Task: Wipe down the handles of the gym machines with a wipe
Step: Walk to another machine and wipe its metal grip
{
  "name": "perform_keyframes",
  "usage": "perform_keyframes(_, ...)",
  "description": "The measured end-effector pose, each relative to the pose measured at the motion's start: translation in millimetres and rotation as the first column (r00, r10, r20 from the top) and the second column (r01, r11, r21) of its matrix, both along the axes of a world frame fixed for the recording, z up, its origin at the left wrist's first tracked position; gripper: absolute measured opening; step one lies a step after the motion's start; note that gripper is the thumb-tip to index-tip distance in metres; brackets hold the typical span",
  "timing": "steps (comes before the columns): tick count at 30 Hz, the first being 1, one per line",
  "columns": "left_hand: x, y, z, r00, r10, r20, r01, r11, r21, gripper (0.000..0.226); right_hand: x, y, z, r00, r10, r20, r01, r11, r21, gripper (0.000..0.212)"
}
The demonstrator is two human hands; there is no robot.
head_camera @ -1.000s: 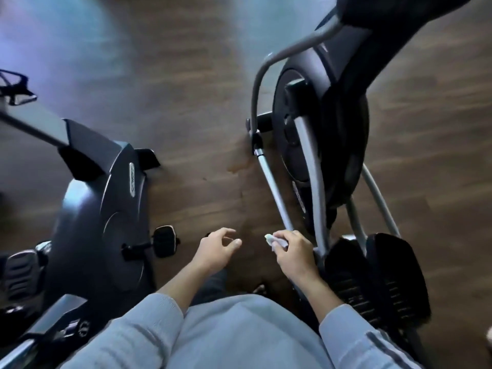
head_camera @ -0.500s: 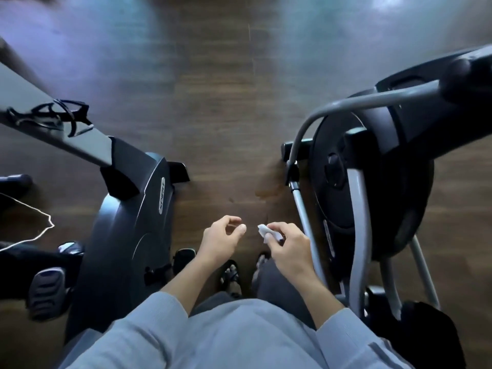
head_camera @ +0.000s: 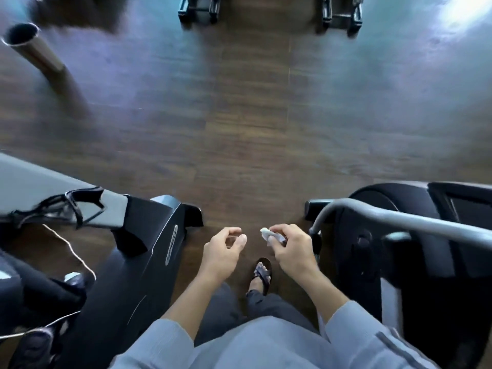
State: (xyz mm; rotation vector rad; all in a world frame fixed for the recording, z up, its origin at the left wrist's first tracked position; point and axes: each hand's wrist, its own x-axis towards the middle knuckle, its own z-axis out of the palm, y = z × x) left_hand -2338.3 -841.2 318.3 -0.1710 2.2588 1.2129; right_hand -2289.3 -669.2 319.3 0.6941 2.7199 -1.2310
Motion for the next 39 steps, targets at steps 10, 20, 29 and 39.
perform_keyframes(10,-161.9,68.9,-17.6,0.997,0.059,0.041,-0.06,0.998,0.008,0.012,-166.4,64.9,-9.4,1.0,-0.003,0.007,0.003,1.0,0.005,0.011)
perform_keyframes(20,-379.3,187.1,-2.1,0.981,-0.196,0.003,0.196,0.98,-0.042,0.021,-325.6,157.8,2.6,0.969,-0.247,-0.006,0.247,0.969,-0.022,0.009)
perform_keyframes(29,-492.6,357.2,-9.5,0.904,-0.428,0.012,0.428,0.902,-0.054,0.021,-416.7,305.1,-10.2,0.863,-0.506,-0.004,0.504,0.861,-0.065,0.009)
perform_keyframes(39,-589.5,600.8,18.3,0.823,-0.564,-0.07,0.566,0.824,0.012,0.021,-495.9,542.6,16.0,0.765,-0.638,-0.084,0.643,0.765,0.044,0.011)
